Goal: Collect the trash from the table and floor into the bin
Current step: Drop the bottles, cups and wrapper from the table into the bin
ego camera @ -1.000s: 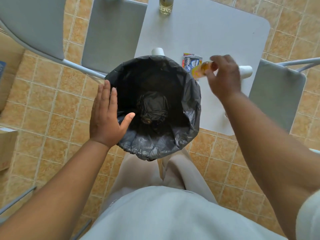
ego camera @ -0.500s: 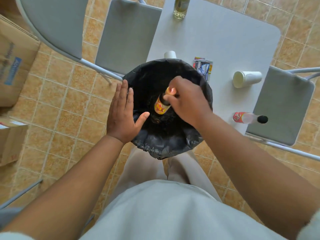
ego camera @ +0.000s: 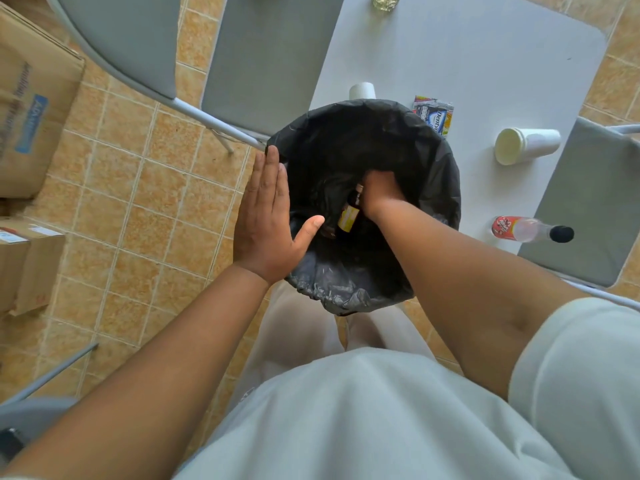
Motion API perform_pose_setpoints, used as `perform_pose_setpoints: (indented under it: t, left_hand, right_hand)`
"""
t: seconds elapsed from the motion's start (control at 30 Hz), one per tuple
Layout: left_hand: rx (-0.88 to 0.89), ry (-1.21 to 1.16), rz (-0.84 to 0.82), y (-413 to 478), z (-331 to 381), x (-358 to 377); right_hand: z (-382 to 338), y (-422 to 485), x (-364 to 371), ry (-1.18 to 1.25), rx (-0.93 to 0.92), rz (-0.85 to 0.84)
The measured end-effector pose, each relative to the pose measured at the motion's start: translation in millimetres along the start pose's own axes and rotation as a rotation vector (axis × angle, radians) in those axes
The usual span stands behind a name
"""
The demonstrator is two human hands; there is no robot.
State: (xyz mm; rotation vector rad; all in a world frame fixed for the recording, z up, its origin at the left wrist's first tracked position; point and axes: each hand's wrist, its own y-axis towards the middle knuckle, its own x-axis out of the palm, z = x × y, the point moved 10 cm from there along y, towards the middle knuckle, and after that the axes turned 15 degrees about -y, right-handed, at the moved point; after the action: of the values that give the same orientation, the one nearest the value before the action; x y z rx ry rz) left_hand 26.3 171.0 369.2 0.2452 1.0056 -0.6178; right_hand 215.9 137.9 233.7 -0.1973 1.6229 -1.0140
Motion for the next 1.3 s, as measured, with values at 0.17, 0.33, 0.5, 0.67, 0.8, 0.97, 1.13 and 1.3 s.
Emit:
perform_pose_setpoints:
  t: [0.17,0.33,0.5,0.67,0.8,0.97,1.13,1.3]
  left_hand:
    - [0.01,0.012,-0.02,0,2,1]
    - [0.001,0.074,-0.016,6,6,-5]
    - [0.043,0.095,0.003,26,13,-12]
    - [0.016,0.136,-0.097,44,12,-1]
    - [-0.008,0.149,-0.119,44,11,3]
    - [-0.008,0.139,-0.109,44,10,4]
    - [0.004,0.116,-0.077,43,10,3]
    - [0.009,0.097,-0.065,42,9,5]
  right_hand:
    - [-5,-11,5,-0.048,-0.026,-0.062]
    - [-11,-32,-22,0.072,-0.086,0.017]
    - [-5,-93,-120,0.303,-0.307,0.516]
    - [28,-109,-192,0.391,-0.286,0.764]
    - [50,-69,-210,0.365,-0.217,0.756]
    - [58,28,-192,0.282,-0.11,0.511]
    - [46,114,-155,0.128,-0.094,0.25]
    - [24,163,-113,-0.103,-0.148,0.069]
